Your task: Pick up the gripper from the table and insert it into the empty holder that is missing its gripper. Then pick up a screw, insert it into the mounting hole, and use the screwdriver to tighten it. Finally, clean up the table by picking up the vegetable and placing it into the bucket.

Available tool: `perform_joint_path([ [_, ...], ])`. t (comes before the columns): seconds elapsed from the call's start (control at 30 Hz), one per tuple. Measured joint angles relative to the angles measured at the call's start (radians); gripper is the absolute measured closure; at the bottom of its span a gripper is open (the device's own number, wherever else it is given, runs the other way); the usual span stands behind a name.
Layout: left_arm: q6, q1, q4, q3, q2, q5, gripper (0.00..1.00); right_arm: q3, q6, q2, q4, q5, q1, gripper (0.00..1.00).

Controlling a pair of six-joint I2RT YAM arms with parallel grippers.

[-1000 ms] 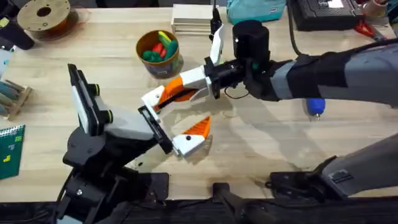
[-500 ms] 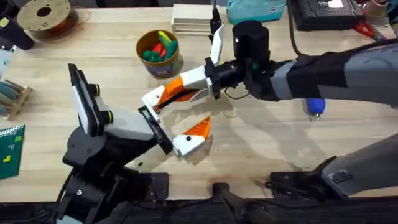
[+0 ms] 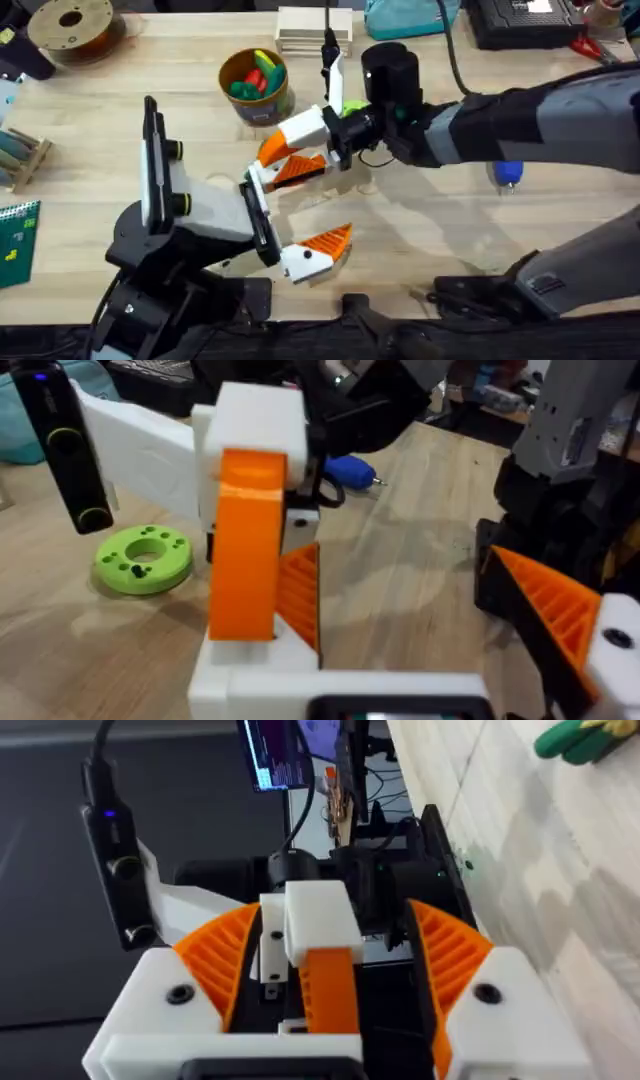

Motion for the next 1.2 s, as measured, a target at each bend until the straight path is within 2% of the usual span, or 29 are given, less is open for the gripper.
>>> perform_joint_path([
  [0.13,0.000,0.000,-0.001,0.000,0.000,0.012,0.014,0.000,0.000,0.000,0.000,0.005,-0.010,0.179],
  [0.27,0.000,0.000,-0.001,0.000,0.000,0.015,0.014,0.000,-0.012,0.000,0.000,0.059,-0.030,0.176],
  [0.4,0.000,0.000,-0.001,0.000,0.000,0.015,0.014,0.009,-0.072,0.000,-0.004,0.138,-0.096,0.174],
  [0.43,0.000,0.000,-0.001,0.000,0.000,0.015,0.014,0.057,-0.124,0.000,-0.029,0.174,-0.159,0.172],
  [0.5,0.000,0.000,-0.001,0.000,0.000,0.015,0.014,0.111,-0.162,0.000,-0.068,0.196,-0.199,0.172],
  [0.57,0.000,0.000,-0.001,0.000,0.000,0.015,0.014,0.168,-0.210,0.000,-0.136,0.221,-0.235,0.173],
  [0.6,0.000,0.000,-0.001,0.000,0.000,0.015,0.014,0.257,-0.309,0.000,-0.316,0.274,-0.272,0.172],
  [0.7,0.000,0.000,-0.001,0.000,0.000,0.015,0.014,0.339,-0.438,-0.007,-0.555,0.352,-0.289,0.172],
  [0.83,0.000,0.000,-0.001,0.000,0.000,0.015,0.014,0.464,-0.653,-0.030,-0.950,0.549,-0.281,0.171],
  [0.93,0.000,0.000,-0.001,0.000,0.000,0.015,0.014,0.566,-0.809,-0.046,-1.178,0.801,-0.240,0.170],
  [0.97,0.000,0.000,-0.001,0.000,0.000,0.015,0.013,0.586,-0.845,-0.051,-1.206,0.877,-0.223,0.169],
  [1.0,0.000,0.000,-0.001,0.000,0.000,0.015,0.014,0.614,-0.923,-0.061,-1.240,1.045,-0.176,0.168],
  [1.07,0.000,0.000,-0.001,0.000,0.000,0.015,0.014,0.617,-0.956,-0.062,-1.258,1.109,-0.156,0.179],
  [1.17,0.000,0.000,-0.001,0.000,0.000,0.015,0.014,0.617,-1.002,-0.059,-1.272,1.168,-0.139,0.341],
  [1.2,0.000,0.000,-0.001,0.000,0.000,0.015,0.014,0.617,-1.013,-0.056,-1.273,1.182,-0.134,0.353],
])
